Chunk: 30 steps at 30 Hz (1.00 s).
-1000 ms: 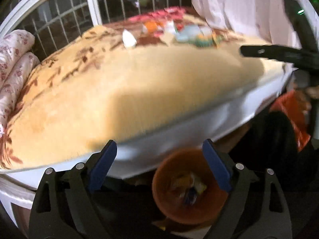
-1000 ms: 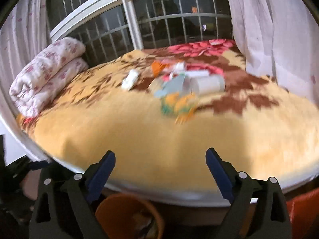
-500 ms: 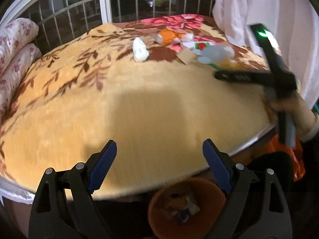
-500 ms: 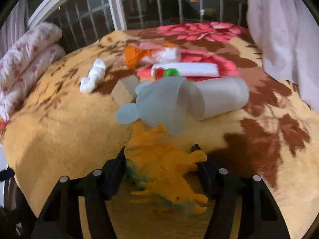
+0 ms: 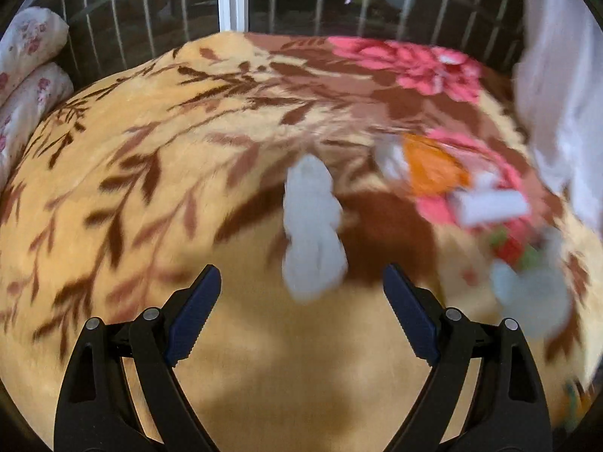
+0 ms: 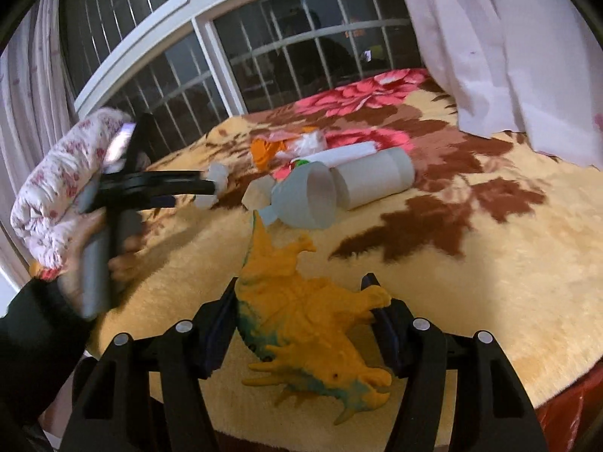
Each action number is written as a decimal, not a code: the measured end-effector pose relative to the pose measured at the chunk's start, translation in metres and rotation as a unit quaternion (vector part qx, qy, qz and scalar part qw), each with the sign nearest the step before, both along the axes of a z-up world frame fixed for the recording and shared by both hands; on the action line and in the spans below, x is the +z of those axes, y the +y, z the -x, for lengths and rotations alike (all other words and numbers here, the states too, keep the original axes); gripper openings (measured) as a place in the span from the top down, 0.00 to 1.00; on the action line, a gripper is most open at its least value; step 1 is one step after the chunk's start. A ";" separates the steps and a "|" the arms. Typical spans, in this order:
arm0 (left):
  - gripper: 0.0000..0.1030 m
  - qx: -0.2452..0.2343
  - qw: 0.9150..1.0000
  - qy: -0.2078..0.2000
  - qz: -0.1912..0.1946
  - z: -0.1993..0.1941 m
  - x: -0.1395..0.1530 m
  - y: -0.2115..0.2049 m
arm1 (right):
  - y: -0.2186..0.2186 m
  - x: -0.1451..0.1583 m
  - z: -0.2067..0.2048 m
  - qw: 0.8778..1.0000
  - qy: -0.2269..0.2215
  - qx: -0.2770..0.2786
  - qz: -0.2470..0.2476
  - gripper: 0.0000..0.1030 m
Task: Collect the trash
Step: 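Grasp the yellow toy dinosaur with the right tool while the left grasps the white tissue, then drop the white tissue and yellow dinosaur into the orange bucket with both tools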
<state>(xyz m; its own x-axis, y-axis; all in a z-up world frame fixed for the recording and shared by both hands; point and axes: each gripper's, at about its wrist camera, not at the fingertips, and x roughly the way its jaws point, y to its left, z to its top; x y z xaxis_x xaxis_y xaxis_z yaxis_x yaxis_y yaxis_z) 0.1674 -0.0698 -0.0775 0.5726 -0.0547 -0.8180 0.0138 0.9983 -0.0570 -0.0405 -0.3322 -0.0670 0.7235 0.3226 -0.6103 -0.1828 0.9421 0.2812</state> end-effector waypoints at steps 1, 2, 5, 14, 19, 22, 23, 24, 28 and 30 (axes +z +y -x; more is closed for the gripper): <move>0.17 0.003 1.000 0.006 -0.005 -0.011 -0.005 -0.001 | -0.001 0.001 0.003 1.000 -0.003 -0.001 -0.002 0.39; 0.20 0.007 1.000 0.015 -0.011 -0.022 -0.010 -0.002 | -0.002 0.002 0.004 1.000 -0.005 -0.001 -0.003 0.39; 0.37 0.014 0.999 0.024 -0.034 -0.046 -0.023 -0.005 | -0.001 0.003 0.004 1.000 -0.013 -0.003 -0.001 0.39; 0.69 -0.019 0.998 -0.019 -0.061 -0.013 -0.011 -0.019 | 0.012 0.006 0.018 1.000 -0.023 0.002 -0.004 0.39; 0.69 -0.016 0.999 -0.026 -0.039 0.033 0.001 -0.009 | 0.018 0.014 0.031 1.000 -0.023 0.009 -0.012 0.39; 0.69 -0.027 0.998 -0.032 -0.041 0.071 0.006 -0.007 | 0.030 0.018 0.047 0.999 -0.022 0.020 -0.020 0.39; 0.69 -0.035 0.997 -0.036 -0.050 0.091 0.008 -0.008 | 0.034 0.018 0.052 0.999 -0.022 0.024 -0.021 0.39; 0.69 -0.039 0.997 -0.040 -0.053 0.101 0.009 -0.008 | 0.039 0.018 0.057 0.999 -0.021 0.028 -0.021 0.39; 0.69 -0.059 0.995 -0.049 -0.060 0.164 0.012 -0.003 | 0.058 0.014 0.084 0.998 -0.013 0.049 -0.023 0.39; 0.69 -0.070 0.995 -0.050 -0.055 0.198 0.013 0.002 | 0.064 0.012 0.098 0.998 -0.008 0.056 -0.024 0.39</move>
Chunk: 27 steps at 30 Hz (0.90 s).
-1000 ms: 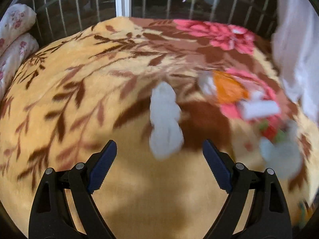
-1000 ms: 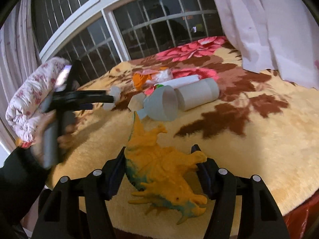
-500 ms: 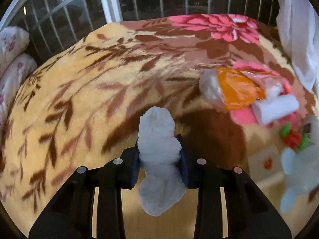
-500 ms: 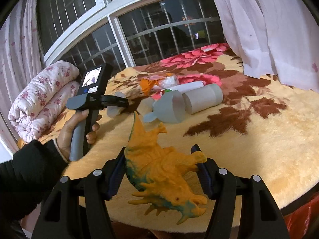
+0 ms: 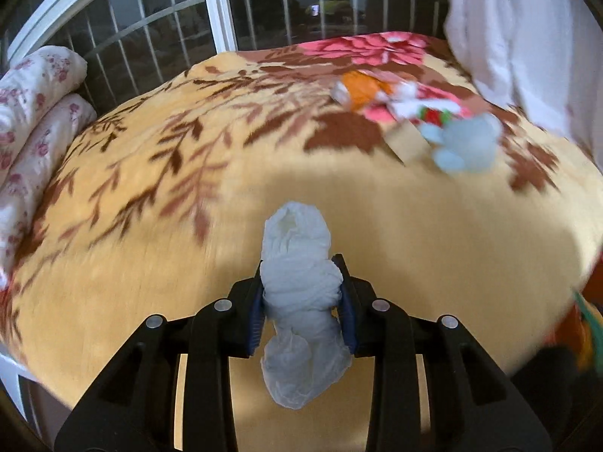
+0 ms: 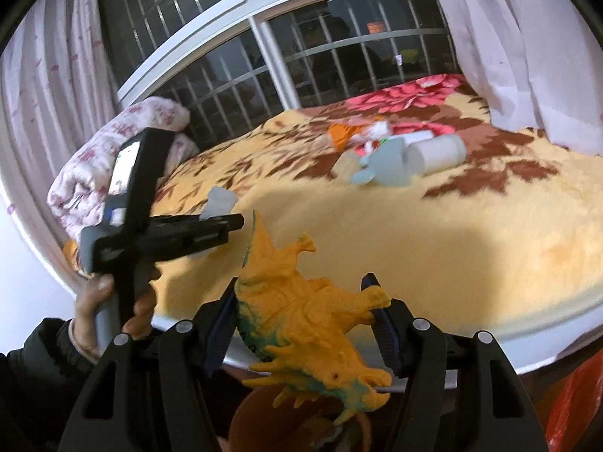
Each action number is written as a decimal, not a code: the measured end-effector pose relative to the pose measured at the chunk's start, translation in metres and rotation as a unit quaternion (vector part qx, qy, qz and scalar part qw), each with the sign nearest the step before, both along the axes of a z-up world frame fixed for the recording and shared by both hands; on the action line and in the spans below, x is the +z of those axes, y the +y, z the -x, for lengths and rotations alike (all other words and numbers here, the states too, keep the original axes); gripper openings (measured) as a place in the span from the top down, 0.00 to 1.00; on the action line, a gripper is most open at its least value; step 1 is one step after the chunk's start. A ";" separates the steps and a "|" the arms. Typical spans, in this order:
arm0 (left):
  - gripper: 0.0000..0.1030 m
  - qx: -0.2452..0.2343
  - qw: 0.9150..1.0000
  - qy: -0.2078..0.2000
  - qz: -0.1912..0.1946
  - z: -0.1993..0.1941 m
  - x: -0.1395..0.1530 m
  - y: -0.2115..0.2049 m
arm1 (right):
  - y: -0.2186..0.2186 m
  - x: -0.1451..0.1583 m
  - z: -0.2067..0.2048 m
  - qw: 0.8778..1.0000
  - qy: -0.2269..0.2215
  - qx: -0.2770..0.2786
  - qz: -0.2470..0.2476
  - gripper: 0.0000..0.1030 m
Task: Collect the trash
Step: 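Drop the white tissue and yellow dinosaur into the orange bucket with both tools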
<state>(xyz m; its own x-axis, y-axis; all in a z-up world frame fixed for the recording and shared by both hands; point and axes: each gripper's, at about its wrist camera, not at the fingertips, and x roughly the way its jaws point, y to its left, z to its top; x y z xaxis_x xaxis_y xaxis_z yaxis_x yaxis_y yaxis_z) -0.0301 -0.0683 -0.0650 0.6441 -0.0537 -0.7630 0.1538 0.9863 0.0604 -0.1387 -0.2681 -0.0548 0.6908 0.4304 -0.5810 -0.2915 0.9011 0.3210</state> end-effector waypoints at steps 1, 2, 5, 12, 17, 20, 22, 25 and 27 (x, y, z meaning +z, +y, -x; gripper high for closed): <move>0.69 -0.004 1.000 0.001 0.003 0.010 0.000 0.002 | 0.003 -0.001 0.009 1.000 0.002 0.007 0.003 0.39; 0.69 -0.011 1.000 0.003 0.005 0.027 -0.002 0.003 | 0.006 -0.003 0.018 1.000 0.002 0.012 0.007 0.39; 0.69 -0.030 1.000 0.006 0.004 0.076 -0.011 0.006 | 0.012 -0.013 0.043 0.999 0.011 0.024 0.020 0.39; 0.69 -0.025 0.998 0.061 0.008 0.134 -0.069 0.012 | 0.021 -0.059 0.075 0.997 0.061 0.028 0.046 0.39; 0.69 -0.020 0.994 0.108 -0.001 0.136 -0.103 0.013 | 0.028 -0.083 0.076 0.994 0.097 0.030 0.048 0.39; 0.69 -0.020 0.992 0.129 0.004 0.133 -0.114 0.013 | 0.033 -0.091 0.072 0.991 0.113 0.036 0.053 0.39; 0.69 -0.019 0.990 0.138 0.004 0.131 -0.119 0.011 | 0.033 -0.095 0.071 0.990 0.121 0.039 0.054 0.39; 0.69 -0.022 0.989 0.149 0.004 0.130 -0.126 0.009 | 0.034 -0.101 0.071 0.989 0.133 0.041 0.054 0.39; 0.69 -0.024 0.988 0.153 0.006 0.129 -0.129 0.009 | 0.035 -0.105 0.071 0.988 0.141 0.041 0.054 0.39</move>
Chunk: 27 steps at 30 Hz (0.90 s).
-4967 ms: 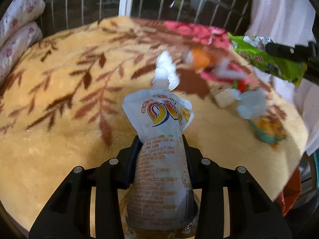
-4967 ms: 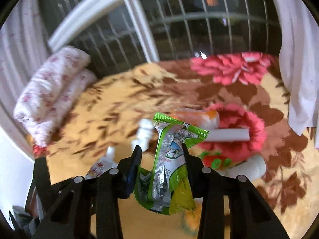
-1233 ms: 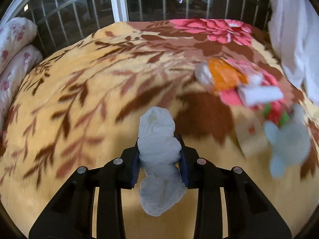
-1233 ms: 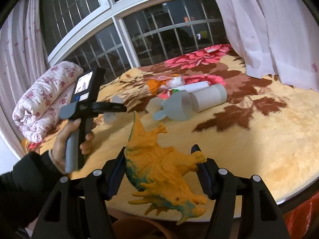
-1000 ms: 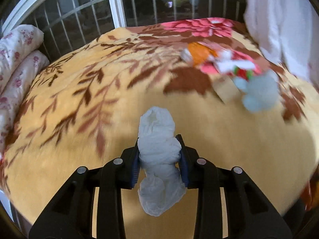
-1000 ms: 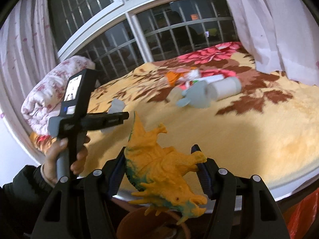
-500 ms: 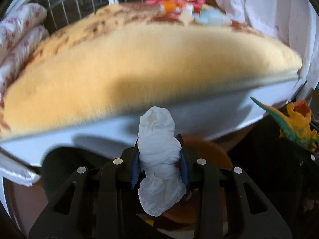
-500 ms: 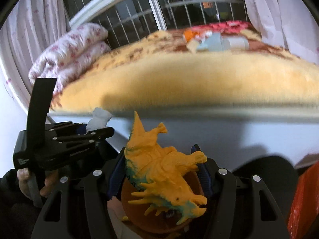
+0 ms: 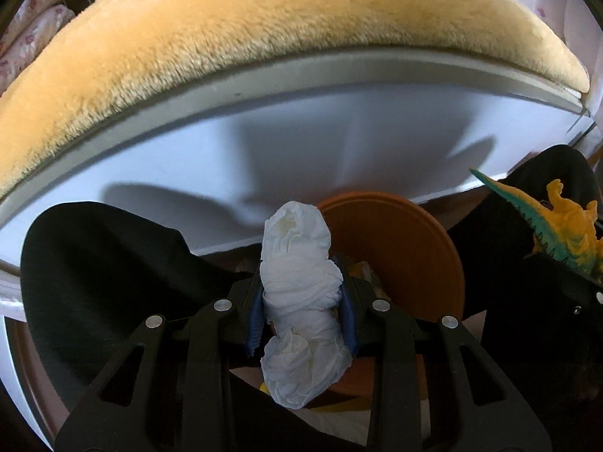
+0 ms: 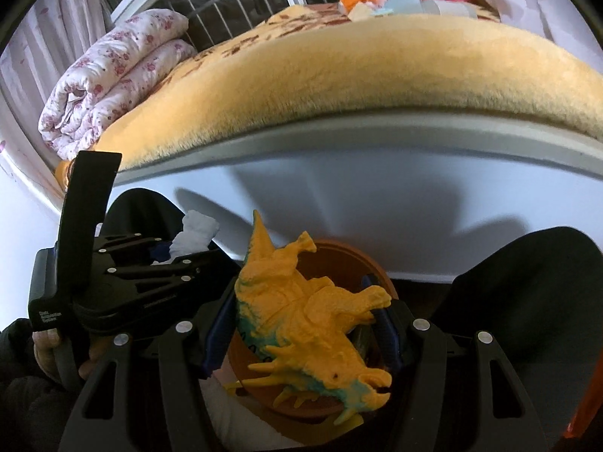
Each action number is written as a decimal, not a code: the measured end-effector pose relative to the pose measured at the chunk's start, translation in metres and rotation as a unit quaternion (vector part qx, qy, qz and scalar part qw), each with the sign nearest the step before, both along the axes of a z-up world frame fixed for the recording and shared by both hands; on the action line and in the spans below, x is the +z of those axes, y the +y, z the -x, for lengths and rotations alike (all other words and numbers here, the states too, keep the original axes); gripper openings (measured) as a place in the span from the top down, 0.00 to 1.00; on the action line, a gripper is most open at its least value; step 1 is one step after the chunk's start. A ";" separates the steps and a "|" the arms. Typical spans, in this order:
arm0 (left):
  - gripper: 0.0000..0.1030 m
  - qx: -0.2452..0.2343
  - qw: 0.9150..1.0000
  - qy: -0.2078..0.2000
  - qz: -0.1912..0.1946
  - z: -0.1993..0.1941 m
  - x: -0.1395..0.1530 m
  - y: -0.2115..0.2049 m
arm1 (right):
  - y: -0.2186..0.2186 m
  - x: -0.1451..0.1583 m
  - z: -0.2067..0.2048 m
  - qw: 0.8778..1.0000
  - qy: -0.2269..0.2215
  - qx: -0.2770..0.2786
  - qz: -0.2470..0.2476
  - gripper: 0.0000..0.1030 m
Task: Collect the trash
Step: 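Drop the white tissue and yellow dinosaur into the orange bucket with both tools, then grasp the grey plastic cup with the right tool while the left grasps the beige block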
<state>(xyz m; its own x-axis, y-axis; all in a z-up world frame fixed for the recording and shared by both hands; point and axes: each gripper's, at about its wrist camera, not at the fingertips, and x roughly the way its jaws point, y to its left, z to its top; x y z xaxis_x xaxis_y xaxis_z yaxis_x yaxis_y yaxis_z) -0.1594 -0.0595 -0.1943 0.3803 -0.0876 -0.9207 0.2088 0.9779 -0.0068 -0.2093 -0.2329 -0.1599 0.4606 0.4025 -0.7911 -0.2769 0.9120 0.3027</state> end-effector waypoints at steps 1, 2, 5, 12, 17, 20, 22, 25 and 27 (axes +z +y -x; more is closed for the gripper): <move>0.69 0.000 1.000 0.002 0.001 -0.001 -0.001 0.000 | 0.001 -0.002 0.000 1.000 0.003 0.000 0.001 0.39; 0.69 0.000 1.000 0.004 0.002 -0.001 -0.003 0.000 | 0.001 -0.003 0.000 1.000 0.006 0.001 0.001 0.39; 0.68 -0.001 1.000 0.009 0.002 -0.002 -0.007 0.002 | 0.002 -0.007 -0.002 1.000 0.014 0.004 0.001 0.39; 0.14 0.001 1.000 0.004 -0.021 -0.005 -0.010 0.000 | -0.007 -0.010 -0.006 1.000 0.022 -0.018 -0.008 0.20; 0.14 0.003 1.000 -0.011 -0.014 -0.003 -0.004 0.000 | -0.019 0.000 -0.004 0.999 0.005 -0.038 -0.019 0.20; 0.14 0.003 0.999 -0.030 -0.009 0.002 0.009 0.005 | -0.025 0.013 -0.006 0.999 -0.015 -0.044 -0.016 0.20; 0.14 0.000 0.999 -0.051 -0.004 0.005 0.023 0.008 | -0.031 0.027 -0.012 0.998 -0.033 -0.045 -0.015 0.20; 0.13 -0.008 0.997 -0.081 0.002 0.006 0.041 0.007 | -0.043 0.061 -0.040 0.996 -0.073 -0.049 -0.011 0.20; 0.13 -0.009 0.995 -0.102 -0.001 0.003 0.055 0.005 | -0.049 0.082 -0.060 0.994 -0.100 -0.052 -0.008 0.20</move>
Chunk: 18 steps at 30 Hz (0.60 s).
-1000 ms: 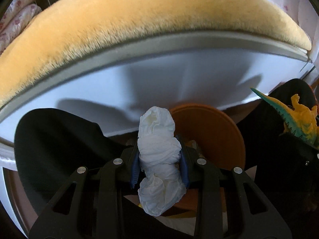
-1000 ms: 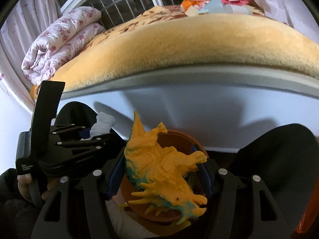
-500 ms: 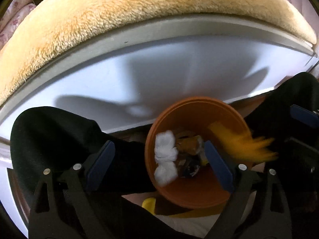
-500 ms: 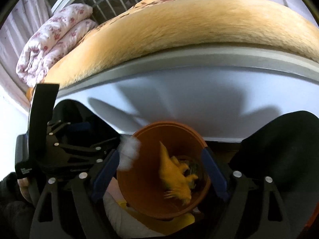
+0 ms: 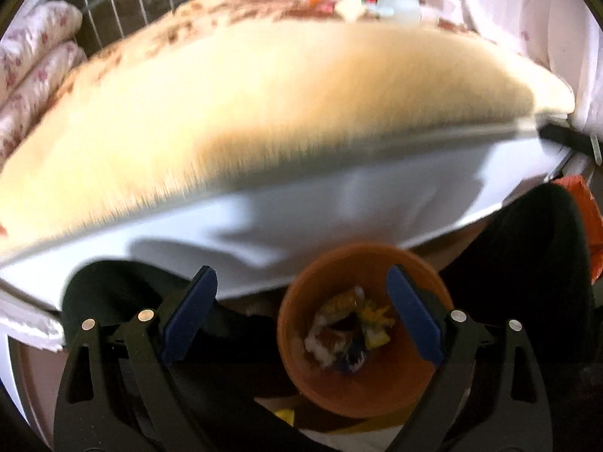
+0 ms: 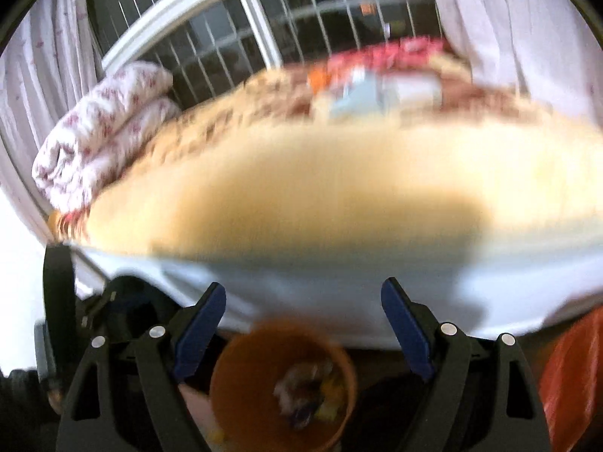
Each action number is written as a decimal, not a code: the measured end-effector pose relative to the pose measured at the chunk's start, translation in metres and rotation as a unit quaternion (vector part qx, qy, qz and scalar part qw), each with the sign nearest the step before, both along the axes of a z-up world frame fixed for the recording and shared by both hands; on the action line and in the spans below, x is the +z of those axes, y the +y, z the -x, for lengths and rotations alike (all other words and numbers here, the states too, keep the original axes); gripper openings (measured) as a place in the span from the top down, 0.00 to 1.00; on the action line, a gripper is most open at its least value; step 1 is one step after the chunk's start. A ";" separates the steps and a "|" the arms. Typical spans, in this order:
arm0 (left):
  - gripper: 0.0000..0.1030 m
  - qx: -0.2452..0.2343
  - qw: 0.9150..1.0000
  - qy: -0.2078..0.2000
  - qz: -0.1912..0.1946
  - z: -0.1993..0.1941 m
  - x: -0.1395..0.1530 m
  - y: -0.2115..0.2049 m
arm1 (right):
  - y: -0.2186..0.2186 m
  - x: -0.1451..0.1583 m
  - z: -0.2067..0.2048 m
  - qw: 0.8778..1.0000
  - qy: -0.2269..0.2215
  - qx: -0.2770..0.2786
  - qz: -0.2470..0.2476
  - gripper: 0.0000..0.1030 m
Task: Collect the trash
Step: 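Grasp the grey plastic cup with the right tool while the left grasps the beige block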
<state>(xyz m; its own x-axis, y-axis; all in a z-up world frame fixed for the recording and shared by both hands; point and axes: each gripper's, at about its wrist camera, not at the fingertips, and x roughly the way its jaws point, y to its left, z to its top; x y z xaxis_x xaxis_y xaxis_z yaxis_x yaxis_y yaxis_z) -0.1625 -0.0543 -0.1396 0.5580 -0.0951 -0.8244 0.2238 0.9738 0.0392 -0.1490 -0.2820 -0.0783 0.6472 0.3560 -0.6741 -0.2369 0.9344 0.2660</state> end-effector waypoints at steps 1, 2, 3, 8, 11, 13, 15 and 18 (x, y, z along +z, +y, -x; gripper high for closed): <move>0.13 0.000 1.000 -0.008 0.001 -0.003 0.004 -0.001 | -0.004 0.012 -0.016 1.000 -0.014 -0.005 0.002 0.20; 0.13 0.000 1.000 -0.014 0.002 -0.006 0.010 -0.001 | -0.007 0.019 -0.028 1.000 -0.022 -0.008 0.004 0.20; 0.13 0.002 1.000 -0.019 0.006 -0.010 0.014 -0.001 | -0.010 0.026 -0.044 1.000 -0.028 -0.011 0.004 0.20; 0.13 0.017 0.999 -0.031 0.041 -0.034 0.031 0.002 | -0.014 0.038 -0.114 0.999 -0.026 -0.028 -0.002 0.20; 0.13 0.023 0.998 -0.038 0.053 -0.046 0.040 -0.001 | -0.013 0.032 -0.150 0.999 -0.012 -0.032 -0.005 0.20; 0.13 0.025 0.997 -0.038 0.064 -0.052 0.043 -0.001 | -0.014 0.029 -0.167 0.999 -0.003 -0.036 -0.009 0.22; 0.13 0.027 0.996 -0.037 0.074 -0.058 0.045 0.001 | -0.017 0.026 -0.187 0.999 0.012 -0.036 -0.014 0.24; 0.13 0.025 0.996 -0.040 0.079 -0.063 0.047 0.003 | -0.017 0.021 -0.210 0.999 0.027 -0.030 -0.015 0.26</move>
<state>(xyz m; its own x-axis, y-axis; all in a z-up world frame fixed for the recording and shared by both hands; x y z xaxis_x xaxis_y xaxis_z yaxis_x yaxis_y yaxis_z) -0.0993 -0.0516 -0.0928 0.6288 -0.1898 -0.7540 0.1763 0.9793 -0.0994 0.0612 -0.2994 -0.0573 0.6304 0.3395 -0.6981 -0.1660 0.9375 0.3060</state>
